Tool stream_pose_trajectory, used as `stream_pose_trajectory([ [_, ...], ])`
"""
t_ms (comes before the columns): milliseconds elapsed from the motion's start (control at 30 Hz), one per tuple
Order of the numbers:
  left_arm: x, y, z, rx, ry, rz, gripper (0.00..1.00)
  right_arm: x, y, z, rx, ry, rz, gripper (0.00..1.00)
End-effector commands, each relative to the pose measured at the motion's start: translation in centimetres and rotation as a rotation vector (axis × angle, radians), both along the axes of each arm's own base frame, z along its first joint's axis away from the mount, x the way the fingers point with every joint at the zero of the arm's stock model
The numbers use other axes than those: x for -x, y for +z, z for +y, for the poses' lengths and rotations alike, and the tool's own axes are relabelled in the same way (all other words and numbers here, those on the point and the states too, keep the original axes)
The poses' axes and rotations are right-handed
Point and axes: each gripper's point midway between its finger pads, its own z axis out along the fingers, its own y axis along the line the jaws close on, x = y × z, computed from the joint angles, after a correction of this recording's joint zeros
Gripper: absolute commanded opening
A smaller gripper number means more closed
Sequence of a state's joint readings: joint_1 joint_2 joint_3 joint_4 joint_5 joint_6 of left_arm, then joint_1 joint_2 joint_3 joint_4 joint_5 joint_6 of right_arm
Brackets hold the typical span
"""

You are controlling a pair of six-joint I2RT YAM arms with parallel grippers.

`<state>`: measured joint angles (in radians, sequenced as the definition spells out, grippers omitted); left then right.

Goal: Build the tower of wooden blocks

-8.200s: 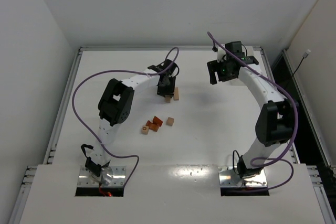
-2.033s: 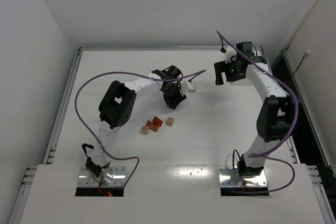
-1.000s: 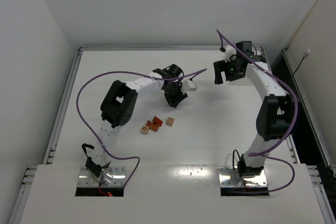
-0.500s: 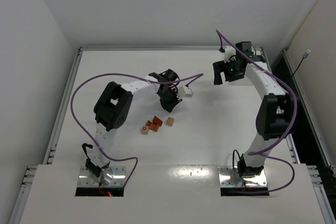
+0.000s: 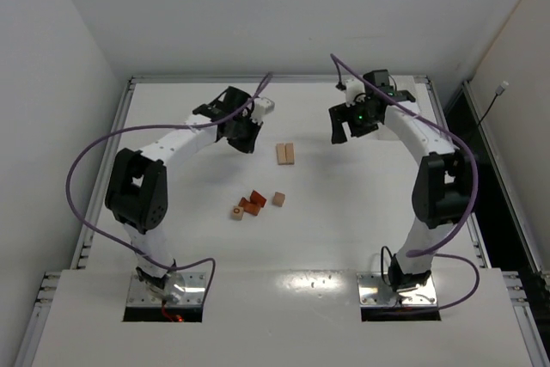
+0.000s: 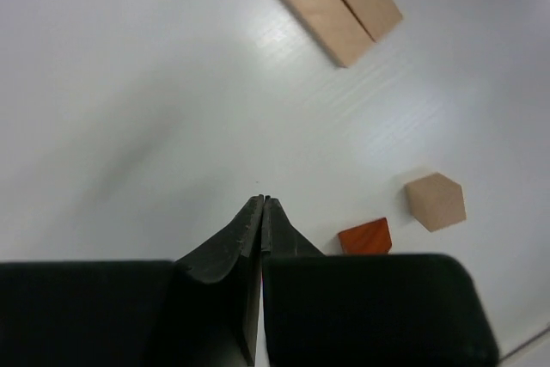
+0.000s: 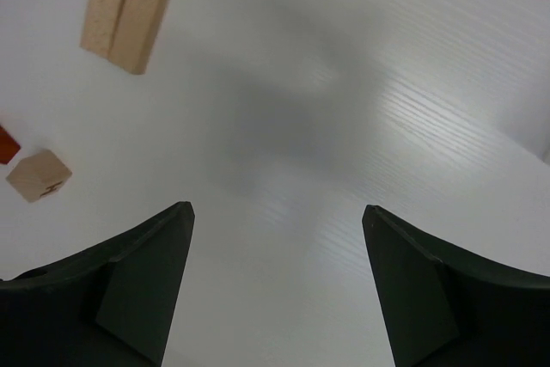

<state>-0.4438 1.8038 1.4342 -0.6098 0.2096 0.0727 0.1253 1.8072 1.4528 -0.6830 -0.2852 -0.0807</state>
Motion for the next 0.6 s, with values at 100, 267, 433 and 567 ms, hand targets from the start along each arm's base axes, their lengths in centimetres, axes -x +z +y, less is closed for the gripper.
stream_pose_trajectory([
  [100, -2.9, 1.2, 6.5, 0.101, 0.475, 0.009, 0.00, 0.9, 3.3, 8.4, -0.041, 0.287, -0.118, 0.75],
  [267, -2.9, 0.1, 9.1, 0.110, 0.540, 0.049, 0.00, 1.8, 2.1, 10.0, 0.008, 0.265, -0.133, 0.75],
  [433, -3.7, -0.7, 8.4, 0.113, 0.495, 0.069, 0.00, -0.9, 0.1, 7.6, 0.092, 0.085, -0.112, 0.61],
  [567, -3.9, -0.9, 8.9, 0.085, 0.513, 0.067, 0.00, -2.1, 0.8, 8.6, 0.082, 0.142, -0.121, 0.56],
])
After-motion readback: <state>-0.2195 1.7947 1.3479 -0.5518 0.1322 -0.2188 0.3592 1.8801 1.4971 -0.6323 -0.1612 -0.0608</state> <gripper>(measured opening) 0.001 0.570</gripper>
